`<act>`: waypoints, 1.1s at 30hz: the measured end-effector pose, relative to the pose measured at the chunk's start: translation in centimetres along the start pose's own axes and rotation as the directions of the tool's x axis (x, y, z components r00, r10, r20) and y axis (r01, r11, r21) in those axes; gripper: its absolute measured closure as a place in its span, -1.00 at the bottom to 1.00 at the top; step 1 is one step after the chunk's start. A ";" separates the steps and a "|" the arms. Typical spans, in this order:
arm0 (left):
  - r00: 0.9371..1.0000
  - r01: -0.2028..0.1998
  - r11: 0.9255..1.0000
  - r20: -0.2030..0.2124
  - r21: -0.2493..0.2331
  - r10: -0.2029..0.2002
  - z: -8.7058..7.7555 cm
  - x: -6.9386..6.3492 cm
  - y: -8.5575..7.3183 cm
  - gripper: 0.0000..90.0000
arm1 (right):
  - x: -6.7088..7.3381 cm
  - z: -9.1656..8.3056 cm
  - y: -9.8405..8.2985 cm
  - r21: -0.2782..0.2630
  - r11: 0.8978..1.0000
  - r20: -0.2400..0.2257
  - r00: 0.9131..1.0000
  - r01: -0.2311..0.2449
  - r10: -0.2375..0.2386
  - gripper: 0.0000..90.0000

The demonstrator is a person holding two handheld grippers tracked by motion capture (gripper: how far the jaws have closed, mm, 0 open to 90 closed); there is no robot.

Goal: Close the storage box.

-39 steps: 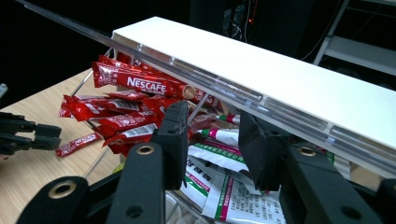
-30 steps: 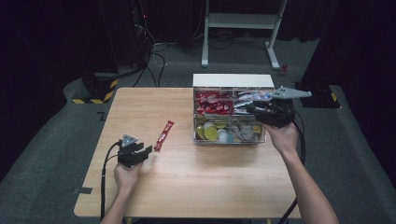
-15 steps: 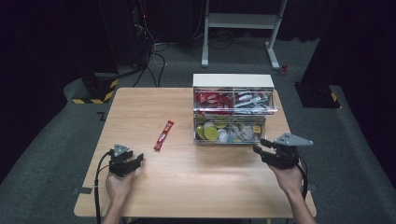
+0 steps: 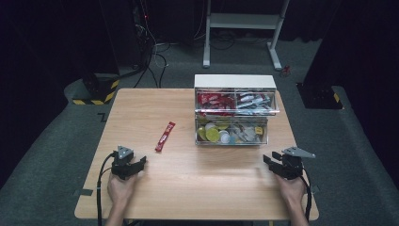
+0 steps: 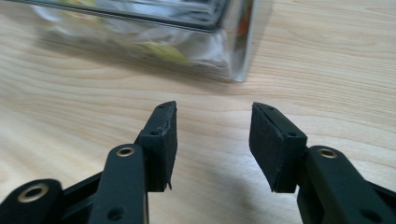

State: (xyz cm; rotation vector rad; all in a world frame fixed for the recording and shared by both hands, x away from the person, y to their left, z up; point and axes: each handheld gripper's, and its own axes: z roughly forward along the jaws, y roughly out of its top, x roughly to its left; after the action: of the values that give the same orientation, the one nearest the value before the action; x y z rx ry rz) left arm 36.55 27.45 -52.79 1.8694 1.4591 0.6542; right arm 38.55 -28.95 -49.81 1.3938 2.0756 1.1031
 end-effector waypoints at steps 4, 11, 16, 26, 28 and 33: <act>1.000 -0.008 1.000 0.001 0.005 0.008 0.0 0.0 0.0 -0.11 | -0.3 0.9 0.0 0.018 1.000 0.035 0.999 -0.008 0.008 0.11; 1.000 0.000 1.000 0.001 0.002 0.000 0.0 0.0 0.0 -0.13 | -0.6 1.8 -0.3 0.047 0.999 0.088 0.996 -0.001 -0.003 0.08; 1.000 -0.001 1.000 0.003 0.002 0.001 0.0 0.0 0.0 -0.15 | -0.6 2.1 -0.4 0.061 0.998 0.102 0.995 0.000 -0.007 0.06; 1.000 -0.014 1.000 -0.001 0.004 0.014 0.0 -0.1 0.0 -0.18 | -0.5 2.7 -0.9 0.089 0.996 0.155 0.988 0.000 -0.014 -0.11; 1.000 -0.017 1.000 -0.004 0.004 0.017 0.1 -0.2 0.0 -0.18 | -0.5 2.7 -0.9 0.090 0.996 0.162 0.987 -0.003 -0.011 -0.12; 1.000 -0.014 1.000 -0.002 0.005 0.014 0.0 -0.2 0.0 -0.19 | -0.4 2.7 -0.9 0.091 0.996 0.161 0.987 -0.008 -0.007 -0.15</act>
State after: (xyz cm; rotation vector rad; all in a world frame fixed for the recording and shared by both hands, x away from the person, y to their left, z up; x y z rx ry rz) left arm 36.53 27.26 -52.82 1.8850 1.4517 0.6592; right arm 40.12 -28.44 -52.20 1.4748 2.0321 0.8737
